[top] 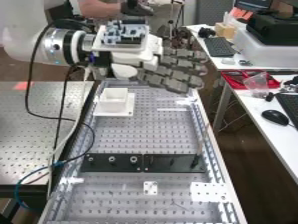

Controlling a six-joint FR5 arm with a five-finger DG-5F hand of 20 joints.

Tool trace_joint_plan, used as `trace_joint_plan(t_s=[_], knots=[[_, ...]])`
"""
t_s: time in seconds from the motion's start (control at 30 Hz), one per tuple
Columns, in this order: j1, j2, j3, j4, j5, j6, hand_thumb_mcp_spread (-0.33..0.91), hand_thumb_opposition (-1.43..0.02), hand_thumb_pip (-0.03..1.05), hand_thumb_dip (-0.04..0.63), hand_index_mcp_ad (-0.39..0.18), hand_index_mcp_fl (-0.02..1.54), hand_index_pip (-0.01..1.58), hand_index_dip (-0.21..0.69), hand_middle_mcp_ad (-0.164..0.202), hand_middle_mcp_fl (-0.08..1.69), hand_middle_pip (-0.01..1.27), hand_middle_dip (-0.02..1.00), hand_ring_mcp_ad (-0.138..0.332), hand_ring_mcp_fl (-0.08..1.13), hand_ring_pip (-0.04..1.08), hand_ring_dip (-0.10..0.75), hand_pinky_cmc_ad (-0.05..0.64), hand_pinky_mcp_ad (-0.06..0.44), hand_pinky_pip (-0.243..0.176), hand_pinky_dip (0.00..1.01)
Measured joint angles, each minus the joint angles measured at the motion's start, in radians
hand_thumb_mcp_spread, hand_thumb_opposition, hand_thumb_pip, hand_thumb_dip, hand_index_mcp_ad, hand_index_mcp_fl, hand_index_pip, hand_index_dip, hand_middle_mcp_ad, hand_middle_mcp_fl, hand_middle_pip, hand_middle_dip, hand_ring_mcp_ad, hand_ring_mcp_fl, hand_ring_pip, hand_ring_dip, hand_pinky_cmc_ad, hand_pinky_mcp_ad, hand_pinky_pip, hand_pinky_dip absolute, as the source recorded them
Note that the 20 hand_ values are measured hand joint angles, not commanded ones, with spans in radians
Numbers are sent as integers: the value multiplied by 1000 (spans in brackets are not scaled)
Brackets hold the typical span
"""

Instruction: Grab the chopstick and place it in the clear container

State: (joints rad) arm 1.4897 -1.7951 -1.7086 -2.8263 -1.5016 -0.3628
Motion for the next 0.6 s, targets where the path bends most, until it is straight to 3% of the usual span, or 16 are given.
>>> trace_joint_plan(t_s=[0.17, 0.47, 0.6], knots=[[-13, -52, -12, 83, 60, 83, 148, -618, 316, 10, 58, -5, 35, 38, 75, 21, 105, 37, 202, 3, 40, 0, 127, 157, -138, 290], [-23, -136, -20, 217, 180, 215, 227, -661, 435, 17, 58, 126, 51, 213, 75, 164, 122, 208, 209, 0, 59, -14, 131, 169, -145, 382], [-23, -167, -14, 244, 228, 259, 239, -679, 476, 70, 52, 206, 56, 279, 75, 220, 120, 288, 211, 0, 56, -14, 133, 169, -152, 396]])
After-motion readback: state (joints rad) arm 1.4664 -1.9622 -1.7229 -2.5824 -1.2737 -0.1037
